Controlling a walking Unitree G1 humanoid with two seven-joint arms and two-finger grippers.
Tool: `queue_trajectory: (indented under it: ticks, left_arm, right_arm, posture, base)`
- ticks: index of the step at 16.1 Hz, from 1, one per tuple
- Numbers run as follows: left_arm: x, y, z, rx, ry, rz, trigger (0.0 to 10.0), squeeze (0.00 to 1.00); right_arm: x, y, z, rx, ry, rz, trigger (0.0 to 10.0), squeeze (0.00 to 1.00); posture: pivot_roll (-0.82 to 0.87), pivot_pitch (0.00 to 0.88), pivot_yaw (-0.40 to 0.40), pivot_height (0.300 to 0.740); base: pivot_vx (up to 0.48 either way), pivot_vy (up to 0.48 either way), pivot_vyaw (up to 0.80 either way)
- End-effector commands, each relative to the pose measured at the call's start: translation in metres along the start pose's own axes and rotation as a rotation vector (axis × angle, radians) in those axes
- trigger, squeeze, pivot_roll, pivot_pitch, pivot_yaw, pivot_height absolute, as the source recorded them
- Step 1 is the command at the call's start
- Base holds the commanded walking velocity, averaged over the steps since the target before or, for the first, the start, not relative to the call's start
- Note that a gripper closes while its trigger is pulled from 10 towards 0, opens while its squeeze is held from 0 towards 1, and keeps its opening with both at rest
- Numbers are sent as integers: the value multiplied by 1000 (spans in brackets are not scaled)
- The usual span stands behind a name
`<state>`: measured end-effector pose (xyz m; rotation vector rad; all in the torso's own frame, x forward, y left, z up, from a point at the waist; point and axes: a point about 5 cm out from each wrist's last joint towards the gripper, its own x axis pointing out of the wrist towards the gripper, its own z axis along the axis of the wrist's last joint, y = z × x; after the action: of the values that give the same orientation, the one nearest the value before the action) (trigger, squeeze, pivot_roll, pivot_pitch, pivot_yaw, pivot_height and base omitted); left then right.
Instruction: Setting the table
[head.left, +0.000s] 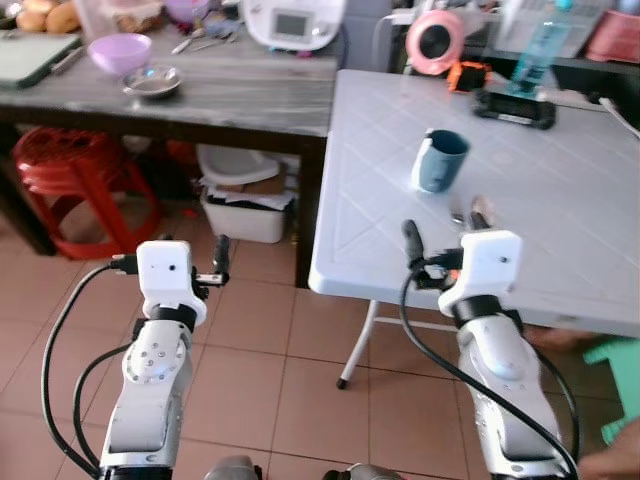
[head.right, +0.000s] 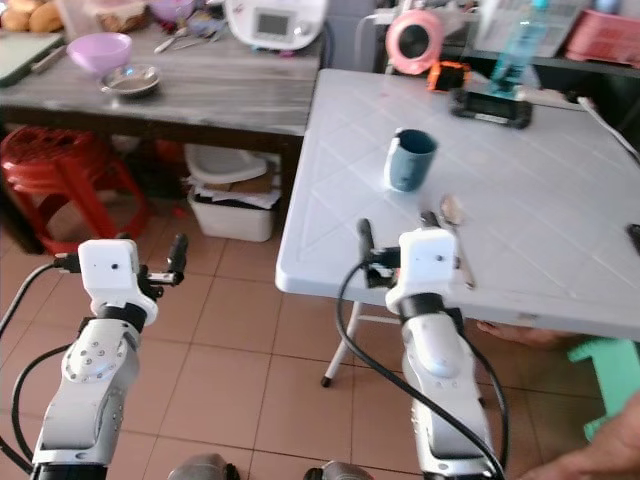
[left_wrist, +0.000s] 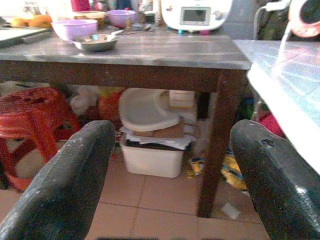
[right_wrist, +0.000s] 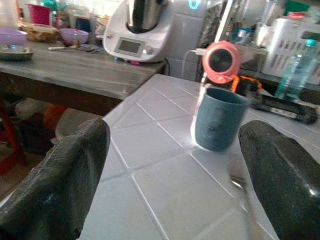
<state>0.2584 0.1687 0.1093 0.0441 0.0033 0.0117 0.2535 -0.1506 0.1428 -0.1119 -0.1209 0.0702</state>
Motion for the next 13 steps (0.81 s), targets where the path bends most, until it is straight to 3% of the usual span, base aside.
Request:
queue_trajectory:
  ticks: [1, 6, 13]
  left_arm:
    - [3, -3, 1, 5, -6, -23, 10000, 0]
    - [15, -21, 4, 7, -3, -129, 10000, 0]
    - [24, -31, 4, -4, -5, -175, 10000, 0]
  right_arm:
    - [0, -3, 1, -12, -8, -10, 10000, 0]
    - [-10, -8, 1, -17, -14, -88, 10000, 0]
    - [-2, -13, 9, -22, -54, -122, 10000, 0]
  posture:
    - [5, 0, -23, 740]
    - [-69, 0, 63, 740]
    - [-97, 0, 99, 740]
  base:
    - [0, 0, 0]
    - [0, 0, 743]
    - [0, 0, 0]
